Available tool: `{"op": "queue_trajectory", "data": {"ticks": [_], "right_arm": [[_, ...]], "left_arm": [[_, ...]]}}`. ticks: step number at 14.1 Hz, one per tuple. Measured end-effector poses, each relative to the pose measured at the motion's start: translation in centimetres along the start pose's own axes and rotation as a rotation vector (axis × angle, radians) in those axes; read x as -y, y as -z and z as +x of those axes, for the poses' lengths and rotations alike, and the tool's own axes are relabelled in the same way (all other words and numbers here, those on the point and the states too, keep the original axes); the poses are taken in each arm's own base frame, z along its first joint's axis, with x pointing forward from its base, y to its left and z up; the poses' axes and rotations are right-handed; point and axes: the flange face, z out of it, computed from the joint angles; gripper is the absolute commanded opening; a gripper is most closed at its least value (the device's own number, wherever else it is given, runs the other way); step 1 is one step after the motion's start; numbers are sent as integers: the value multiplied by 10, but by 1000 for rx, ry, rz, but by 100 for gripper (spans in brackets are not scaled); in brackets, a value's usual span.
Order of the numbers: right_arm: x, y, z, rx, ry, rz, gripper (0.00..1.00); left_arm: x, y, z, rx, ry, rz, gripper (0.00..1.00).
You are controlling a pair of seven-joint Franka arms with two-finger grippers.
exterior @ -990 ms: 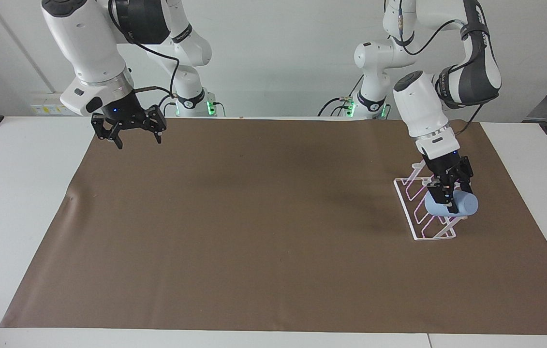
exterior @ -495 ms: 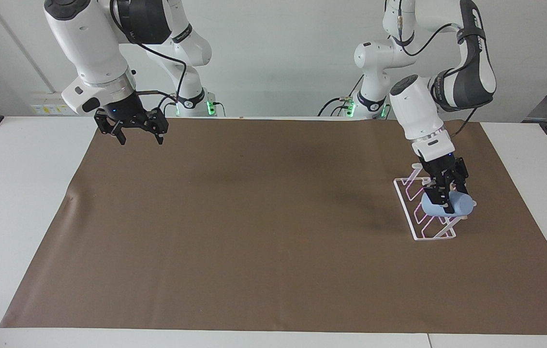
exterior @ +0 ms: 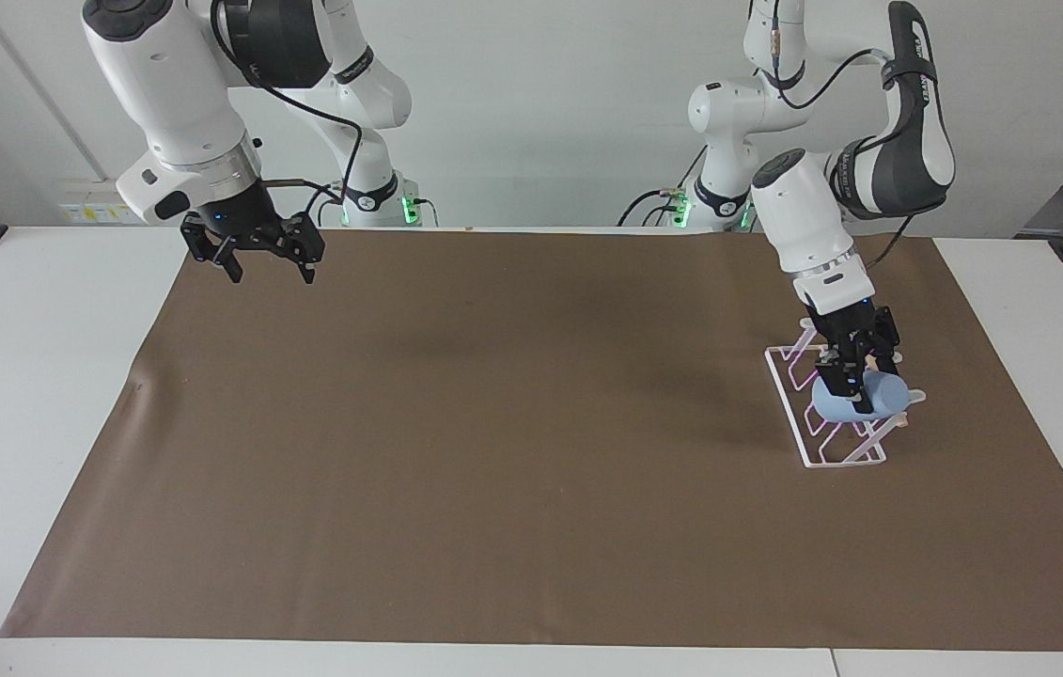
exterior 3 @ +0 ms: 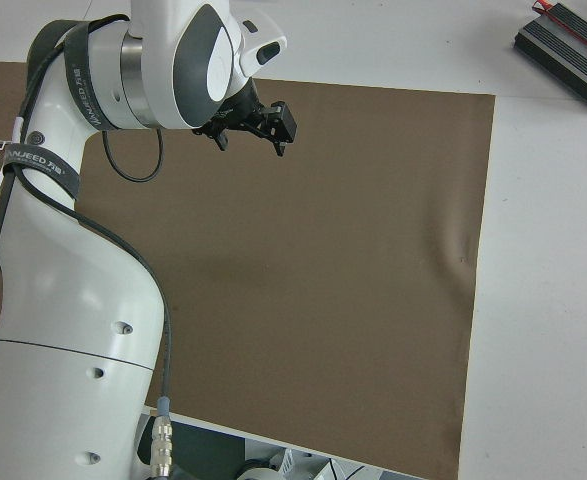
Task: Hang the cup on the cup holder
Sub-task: 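Lower the cup onto the rack's top hook with the left gripper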
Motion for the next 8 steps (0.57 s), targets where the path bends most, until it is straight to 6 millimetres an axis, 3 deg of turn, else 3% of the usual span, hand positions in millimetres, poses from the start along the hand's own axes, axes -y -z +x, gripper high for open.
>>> {"op": "queue_trajectory", "data": {"ticks": [4,8], "right_arm": [[-9,-1,0,3,-16,0,100],[-9,-2,0,4,-16,0,100]], "left_arm": [[-3,3,1,-1,5,-29,100],[-9,10,14,1,44,-69,100]]}}
